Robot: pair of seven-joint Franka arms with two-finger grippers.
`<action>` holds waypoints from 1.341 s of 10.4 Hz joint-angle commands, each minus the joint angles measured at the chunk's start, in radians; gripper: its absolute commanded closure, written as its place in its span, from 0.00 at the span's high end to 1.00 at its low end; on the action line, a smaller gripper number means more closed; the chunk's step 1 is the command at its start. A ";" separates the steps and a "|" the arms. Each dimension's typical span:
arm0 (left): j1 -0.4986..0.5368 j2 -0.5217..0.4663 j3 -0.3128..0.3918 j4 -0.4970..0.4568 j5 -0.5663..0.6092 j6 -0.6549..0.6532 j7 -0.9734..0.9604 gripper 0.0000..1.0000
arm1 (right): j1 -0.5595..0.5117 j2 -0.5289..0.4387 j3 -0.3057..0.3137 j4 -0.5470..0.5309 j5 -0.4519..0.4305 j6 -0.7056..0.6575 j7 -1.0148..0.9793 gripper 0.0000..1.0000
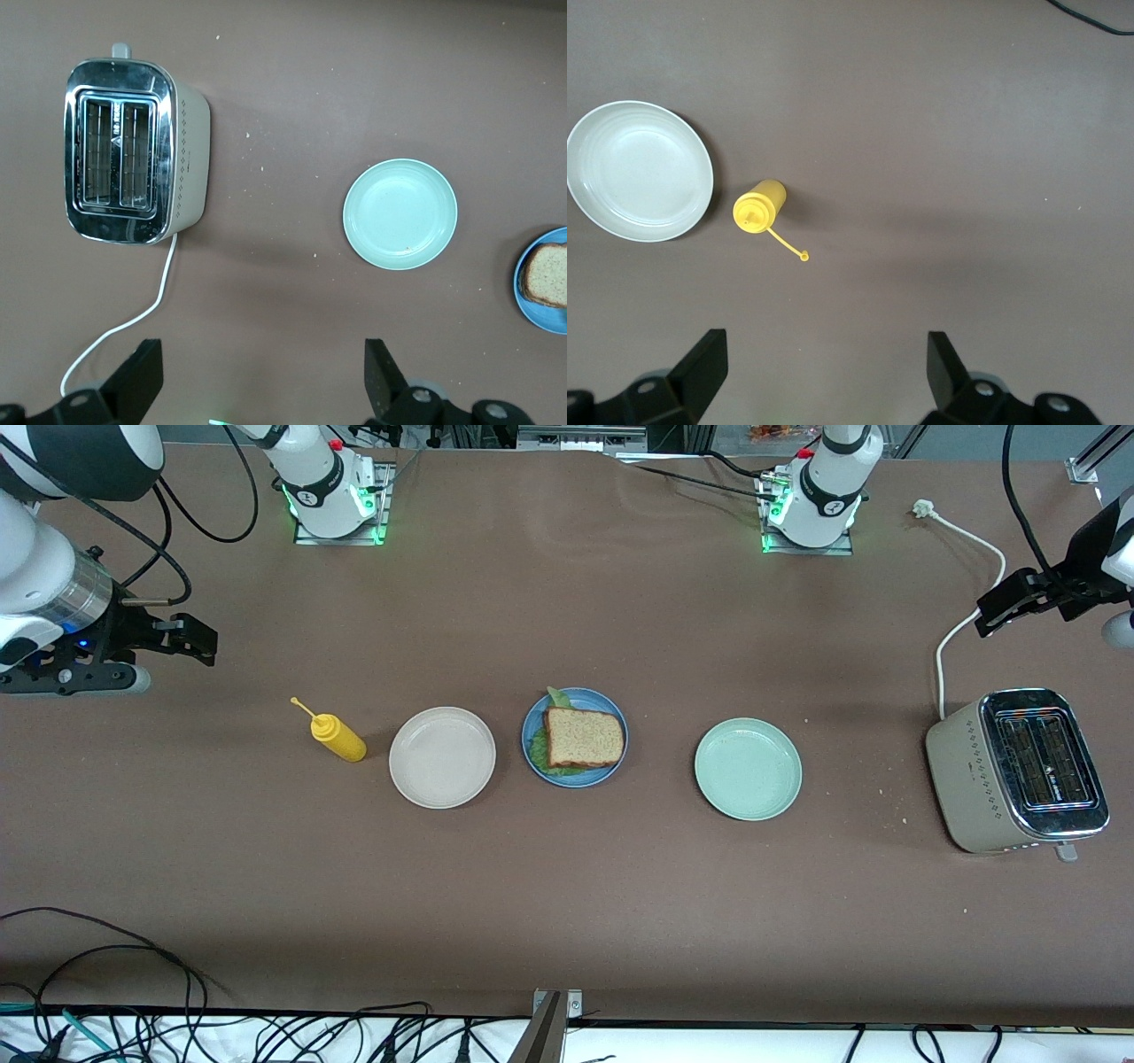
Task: Make sandwich in blue plate with both arms
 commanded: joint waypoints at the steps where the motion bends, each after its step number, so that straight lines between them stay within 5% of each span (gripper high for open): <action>1: 0.012 -0.008 -0.012 0.013 0.009 -0.008 0.041 1.00 | 0.006 0.008 0.006 0.024 -0.015 -0.017 0.000 1.00; 8: 0.011 -0.011 0.010 0.015 -0.053 -0.013 0.012 1.00 | -0.005 0.008 -0.003 0.029 0.014 -0.033 0.007 1.00; 12: -0.003 -0.009 0.013 0.016 -0.042 -0.011 0.008 1.00 | -0.008 -0.013 -0.149 0.144 0.157 -0.151 -0.012 1.00; 14: 0.000 -0.006 0.017 0.016 -0.053 -0.008 0.033 1.00 | -0.006 -0.015 -0.151 0.147 0.155 -0.151 -0.020 1.00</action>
